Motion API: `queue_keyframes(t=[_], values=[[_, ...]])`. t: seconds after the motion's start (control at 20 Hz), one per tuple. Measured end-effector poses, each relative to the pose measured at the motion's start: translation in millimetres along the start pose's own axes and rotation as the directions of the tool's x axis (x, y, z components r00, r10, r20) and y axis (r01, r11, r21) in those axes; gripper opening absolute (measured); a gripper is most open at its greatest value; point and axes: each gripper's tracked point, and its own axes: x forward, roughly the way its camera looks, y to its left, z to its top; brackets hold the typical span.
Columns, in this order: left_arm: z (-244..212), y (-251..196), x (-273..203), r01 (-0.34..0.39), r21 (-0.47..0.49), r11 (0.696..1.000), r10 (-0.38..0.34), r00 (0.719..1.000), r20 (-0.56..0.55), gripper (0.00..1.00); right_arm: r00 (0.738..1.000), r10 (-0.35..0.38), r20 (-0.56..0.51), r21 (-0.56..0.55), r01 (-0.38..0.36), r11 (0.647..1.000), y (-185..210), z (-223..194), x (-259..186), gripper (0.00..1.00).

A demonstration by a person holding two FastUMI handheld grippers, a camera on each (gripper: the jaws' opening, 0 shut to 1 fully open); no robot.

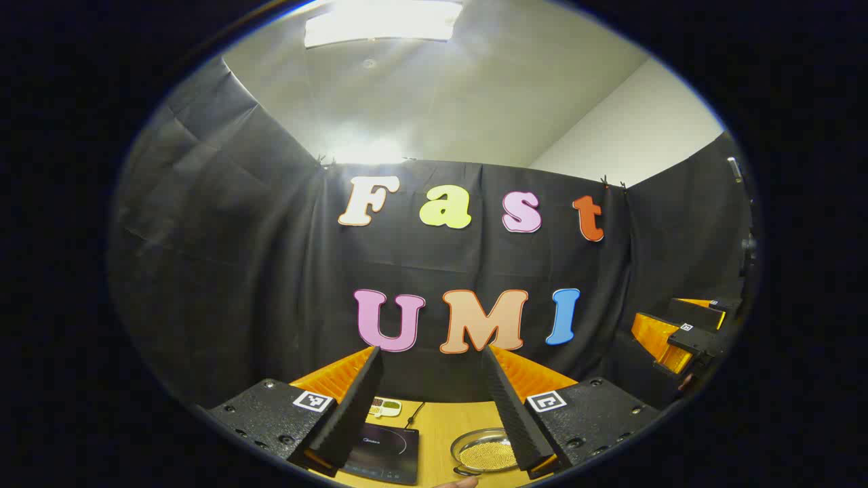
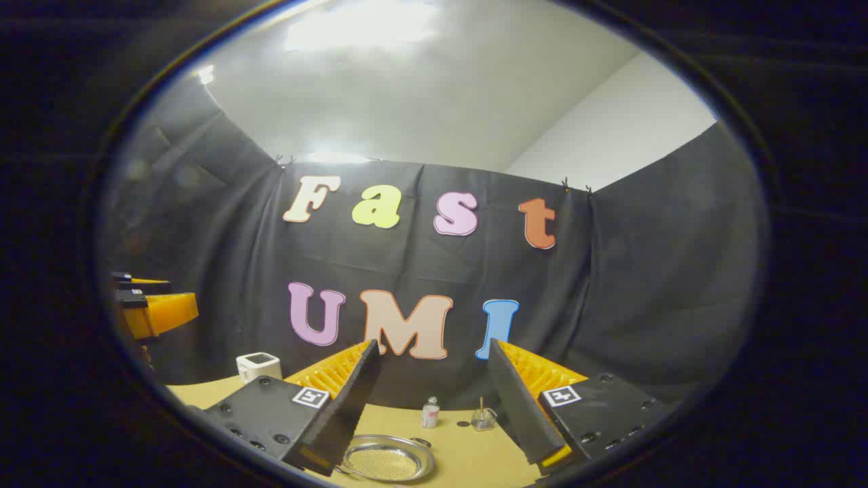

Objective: First push the handle of the pot to place it horizontally, then grasp the pot with both hands and set it on the induction cooktop.

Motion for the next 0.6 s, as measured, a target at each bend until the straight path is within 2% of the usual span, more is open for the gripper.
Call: queue_keyframes(t=[0.05, 0.1, 0.15, 0.2, 0.25, 0.35, 0.4, 0.55, 0.6], values=[[-1.0, -0.7, 0.8, -0.003, 0.004, 1.0, 0.003, 1.0, -0.002, 0.88, 1.0, -0.001, -0.01, -0.011, 0.001, 1.0, -3.3, -2.1, 0.3, 0.95], [0.1, -1.1, 1.1, -0.005, 0.008, 1.0, 0.005, 1.0, -0.001, 0.84, 1.0, 0.008, -0.021, -0.014, -0.008, 1.0, -0.7, -5.2, 0.9, 0.95], [-1.2, -1.8, 0.4, -0.007, 0.012, 1.0, 0.007, 1.0, -0.007, 0.89, 0.999, 0.013, -0.032, -0.015, -0.013, 1.0, 2.3, -7.0, 0.8, 0.95], [-2.4, -3.2, 0.4, -0.007, 0.015, 1.0, 0.007, 1.0, -0.012, 0.84, 0.999, 0.009, -0.042, -0.017, -0.01, 1.0, 0.3, -10.5, -0.1, 0.95], [-4.1, -4.2, 0.2, -0.005, 0.018, 1.0, 0.006, 1.0, -0.015, 0.89, 0.999, 0.007, -0.048, -0.021, -0.008, 1.0, -0.4, -11.6, 0.1, 0.94], [-4.3, -5.2, -0.4, -0.005, 0.027, 1.0, 0.005, 1.0, -0.02, 0.89, 0.999, 0.015, -0.051, -0.025, -0.016, 1.0, 1.1, -11.9, -1.5, 0.94], [-3.7, -4.8, -0.8, -0.008, 0.036, 0.999, 0.008, 1.0, -0.02, 0.84, 0.998, 0.017, -0.053, -0.021, -0.018, 1.0, 0.7, -11.8, -2.3, 0.95], [-2.6, -9.3, -2.6, 0.004, 0.062, 0.998, -0.003, 1.0, -0.02, 0.85, 0.997, 0.023, -0.07, 0.018, -0.022, 1.0, -1.3, -13.7, -3.6, 0.97], [0.0, -9.4, -3.6, 0.005, 0.068, 0.998, -0.004, 1.0, -0.017, 0.9, 0.997, 0.023, -0.079, 0.03, -0.021, 0.999, -2.1, -16.0, -3.9, 0.97]])
